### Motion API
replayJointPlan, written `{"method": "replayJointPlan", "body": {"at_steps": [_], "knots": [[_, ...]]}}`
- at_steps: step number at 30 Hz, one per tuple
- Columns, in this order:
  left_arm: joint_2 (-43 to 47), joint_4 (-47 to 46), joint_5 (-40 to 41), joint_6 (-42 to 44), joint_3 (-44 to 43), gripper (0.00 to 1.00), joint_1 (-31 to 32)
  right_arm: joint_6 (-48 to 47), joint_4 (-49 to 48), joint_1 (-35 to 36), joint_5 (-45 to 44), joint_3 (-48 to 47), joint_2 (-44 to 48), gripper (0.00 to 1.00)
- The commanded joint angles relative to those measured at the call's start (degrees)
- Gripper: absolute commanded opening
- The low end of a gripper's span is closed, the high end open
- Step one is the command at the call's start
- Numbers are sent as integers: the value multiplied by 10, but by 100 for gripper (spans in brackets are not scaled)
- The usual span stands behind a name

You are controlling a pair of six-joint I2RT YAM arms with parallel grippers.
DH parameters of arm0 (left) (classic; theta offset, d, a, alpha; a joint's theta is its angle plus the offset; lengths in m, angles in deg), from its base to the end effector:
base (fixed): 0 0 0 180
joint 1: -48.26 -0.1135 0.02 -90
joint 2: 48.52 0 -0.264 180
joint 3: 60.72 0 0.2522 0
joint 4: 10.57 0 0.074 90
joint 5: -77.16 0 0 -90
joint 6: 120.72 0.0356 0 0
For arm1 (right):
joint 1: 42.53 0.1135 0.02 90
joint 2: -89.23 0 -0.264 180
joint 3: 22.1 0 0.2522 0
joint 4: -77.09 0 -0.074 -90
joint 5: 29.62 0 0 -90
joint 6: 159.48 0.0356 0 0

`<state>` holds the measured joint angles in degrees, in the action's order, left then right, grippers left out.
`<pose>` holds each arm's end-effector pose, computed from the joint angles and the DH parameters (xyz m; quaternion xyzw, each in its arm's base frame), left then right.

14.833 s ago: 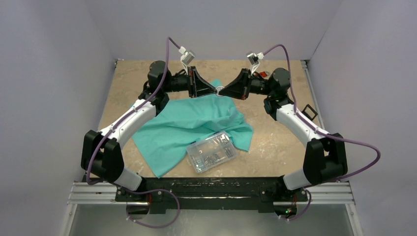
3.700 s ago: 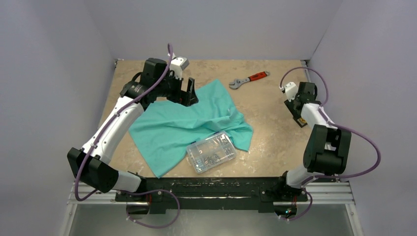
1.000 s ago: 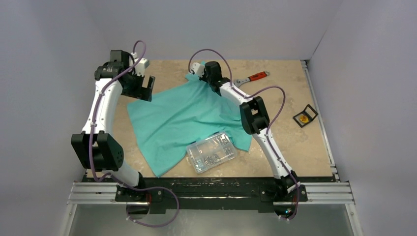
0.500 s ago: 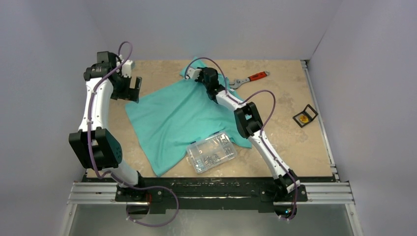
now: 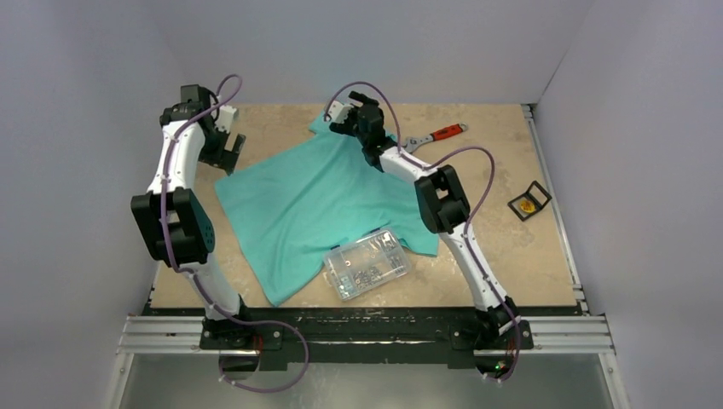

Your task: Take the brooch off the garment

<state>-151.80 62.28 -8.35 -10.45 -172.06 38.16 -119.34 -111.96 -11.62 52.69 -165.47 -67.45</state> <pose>0.3707 0.0689 0.3067 0.0779 0.9721 0.0940 0.2004 0.5317 0.3128 0.1518 -0.4390 0.5866 -0.1602 0.6615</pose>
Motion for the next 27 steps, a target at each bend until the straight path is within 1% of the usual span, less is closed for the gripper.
{"method": "replayJointPlan", "body": {"at_steps": [1,4,6,9,12,15,19,21,27], "knots": [[-67,-58,78,67,-52,100,10,49,-21,-1,25,65,146,92],[-106,-98,121,109,-55,100,22,75,26,-9,33,141,225,98],[-130,-125,138,125,-57,100,28,96,65,-14,35,190,274,99],[-163,-145,148,142,-67,100,31,151,196,-25,68,228,344,99],[-185,-165,160,161,-69,100,34,176,347,-35,129,257,396,99],[-204,-184,166,174,-69,100,36,199,453,-43,195,304,442,99],[-232,-204,183,189,-68,100,36,204,546,-43,255,371,492,99],[-244,-208,187,196,-67,100,36,206,577,-43,276,399,513,99],[-256,-231,195,225,-40,100,31,201,645,-44,296,445,538,99]]}}
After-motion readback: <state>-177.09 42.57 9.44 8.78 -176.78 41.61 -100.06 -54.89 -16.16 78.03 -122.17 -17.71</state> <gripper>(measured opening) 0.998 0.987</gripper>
